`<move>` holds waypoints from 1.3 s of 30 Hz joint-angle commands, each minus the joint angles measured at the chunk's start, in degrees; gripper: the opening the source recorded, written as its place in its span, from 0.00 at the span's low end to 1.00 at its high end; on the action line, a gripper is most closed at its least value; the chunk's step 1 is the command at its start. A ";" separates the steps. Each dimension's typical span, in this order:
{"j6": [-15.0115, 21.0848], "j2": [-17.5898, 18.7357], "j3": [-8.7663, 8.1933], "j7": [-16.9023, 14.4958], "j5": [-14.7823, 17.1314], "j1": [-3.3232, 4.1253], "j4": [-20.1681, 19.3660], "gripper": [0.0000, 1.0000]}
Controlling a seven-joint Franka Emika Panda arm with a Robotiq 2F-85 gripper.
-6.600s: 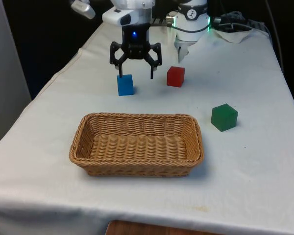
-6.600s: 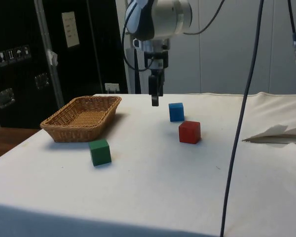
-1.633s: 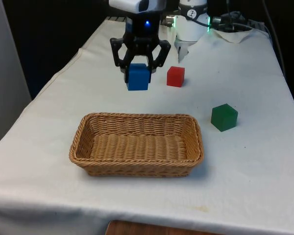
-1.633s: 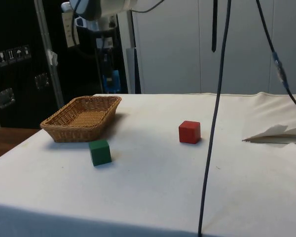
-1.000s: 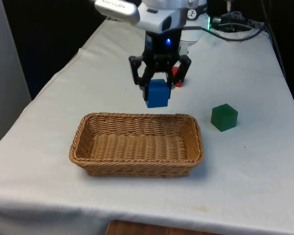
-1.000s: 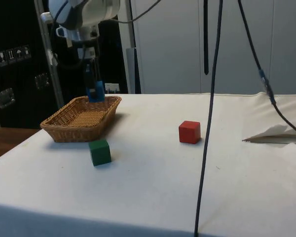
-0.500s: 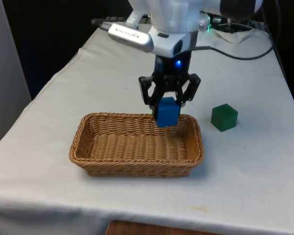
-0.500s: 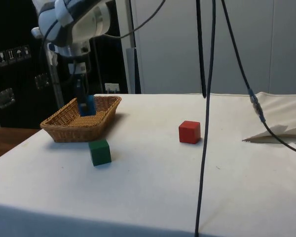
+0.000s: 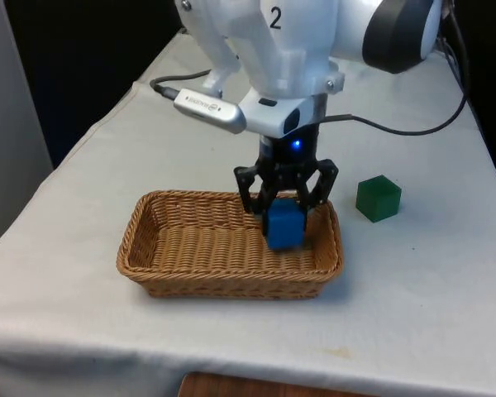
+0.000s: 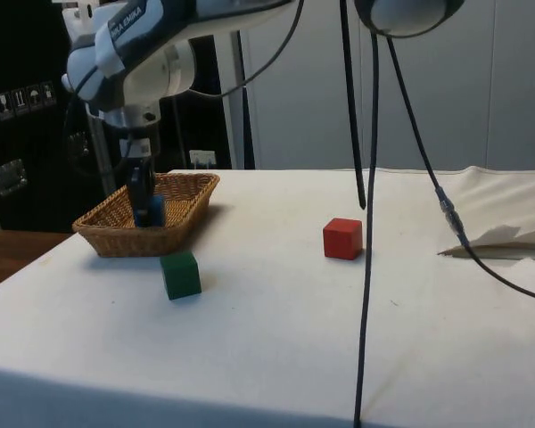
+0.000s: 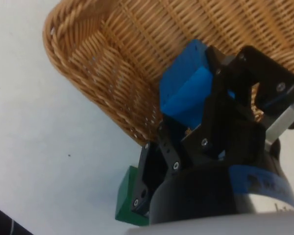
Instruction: Pick up exactly two blocks and place them into the basket.
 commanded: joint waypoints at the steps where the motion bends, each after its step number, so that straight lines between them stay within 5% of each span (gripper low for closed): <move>1: -0.69 0.29 0.23 0.17 0.40 -0.80 1.20 0.00; 4: -0.80 0.57 0.17 -0.17 1.03 -1.03 1.72 0.05; 8: -0.23 0.52 -0.06 -0.29 1.15 -0.63 1.32 0.43; 9: -0.80 0.57 0.17 -0.34 1.15 -1.09 1.83 0.43; 10: -0.80 0.57 0.17 -0.46 1.20 -1.09 1.83 0.63; 14: -0.86 0.57 0.17 -0.57 1.32 -1.09 1.83 0.99; 18: -0.29 0.52 -0.06 -0.57 1.38 -0.63 1.32 1.00; 20: -0.86 0.57 0.17 -0.63 1.38 -1.09 1.83 1.00; 25: -1.89 -1.43 -1.15 -1.03 1.20 0.06 -0.06 1.00; 26: -1.43 -0.17 -0.74 -0.63 1.38 -0.52 1.09 1.00; 27: -2.46 -2.29 -1.83 -1.43 1.20 0.80 -1.15 1.00; 32: -3.15 -4.87 -2.98 -2.18 0.57 2.41 -3.95 1.00; 33: -3.50 -3.90 -2.35 -1.55 0.74 1.15 -1.95 1.00; 34: -3.27 -5.56 -3.15 -2.23 0.29 2.69 -4.58 1.00; 39: -3.61 -8.94 -4.01 -2.46 -1.32 4.30 -7.39 1.00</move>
